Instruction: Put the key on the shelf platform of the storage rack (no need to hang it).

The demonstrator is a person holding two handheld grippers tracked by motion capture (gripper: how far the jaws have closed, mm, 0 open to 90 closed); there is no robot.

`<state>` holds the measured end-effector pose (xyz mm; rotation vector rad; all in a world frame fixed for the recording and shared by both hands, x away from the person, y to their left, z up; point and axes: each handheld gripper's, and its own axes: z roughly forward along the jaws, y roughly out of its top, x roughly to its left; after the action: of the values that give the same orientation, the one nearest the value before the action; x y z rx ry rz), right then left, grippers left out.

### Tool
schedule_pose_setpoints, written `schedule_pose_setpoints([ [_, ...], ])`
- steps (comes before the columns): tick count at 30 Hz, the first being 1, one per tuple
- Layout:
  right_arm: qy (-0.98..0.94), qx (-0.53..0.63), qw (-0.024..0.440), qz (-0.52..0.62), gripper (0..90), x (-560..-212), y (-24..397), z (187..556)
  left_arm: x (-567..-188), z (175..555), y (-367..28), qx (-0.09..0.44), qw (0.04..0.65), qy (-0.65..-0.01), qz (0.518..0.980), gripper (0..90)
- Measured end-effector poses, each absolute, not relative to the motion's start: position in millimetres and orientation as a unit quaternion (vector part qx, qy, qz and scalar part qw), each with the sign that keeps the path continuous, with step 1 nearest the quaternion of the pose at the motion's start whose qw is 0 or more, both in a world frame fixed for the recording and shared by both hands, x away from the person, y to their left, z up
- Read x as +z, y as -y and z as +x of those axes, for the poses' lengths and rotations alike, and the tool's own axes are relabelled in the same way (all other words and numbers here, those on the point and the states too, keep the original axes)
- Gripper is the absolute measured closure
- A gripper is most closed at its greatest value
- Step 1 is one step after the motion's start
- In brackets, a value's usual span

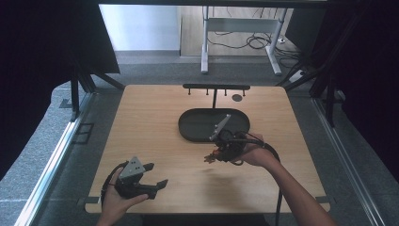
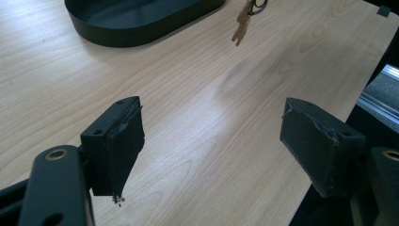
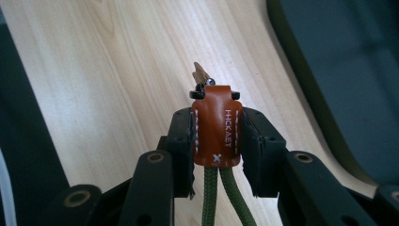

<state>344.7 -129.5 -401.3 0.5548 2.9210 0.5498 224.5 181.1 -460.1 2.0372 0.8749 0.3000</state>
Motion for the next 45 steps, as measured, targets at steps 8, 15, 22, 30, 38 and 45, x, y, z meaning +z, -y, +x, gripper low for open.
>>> schedule_pose_setpoints([
  [8,-0.963,0.183,0.067,0.184,66.7,-391,130,356,-460,224,-181,0.12,0.437,-0.351,0.819,22.3],
  [15,-0.963,0.183,0.068,0.188,66.7,-389,132,368,-460,224,-181,0.12,0.438,-0.351,0.819,22.3],
  [22,-0.963,0.174,0.072,0.194,66.7,-392,131,380,-459,225,-183,0.12,0.439,-0.352,0.818,22.3],
  [30,-0.961,0.178,0.068,0.199,66.7,-390,133,391,-459,225,-183,0.12,0.438,-0.35,0.819,22.3],
  [38,-0.958,0.181,0.071,0.212,66.7,-387,137,401,-459,225,-184,0.12,0.44,-0.351,0.818,22.3],
  [45,-0.956,0.182,0.07,0.221,66.7,-386,138,410,-460,225,-184,0.12,0.44,-0.352,0.817,22.3],
])
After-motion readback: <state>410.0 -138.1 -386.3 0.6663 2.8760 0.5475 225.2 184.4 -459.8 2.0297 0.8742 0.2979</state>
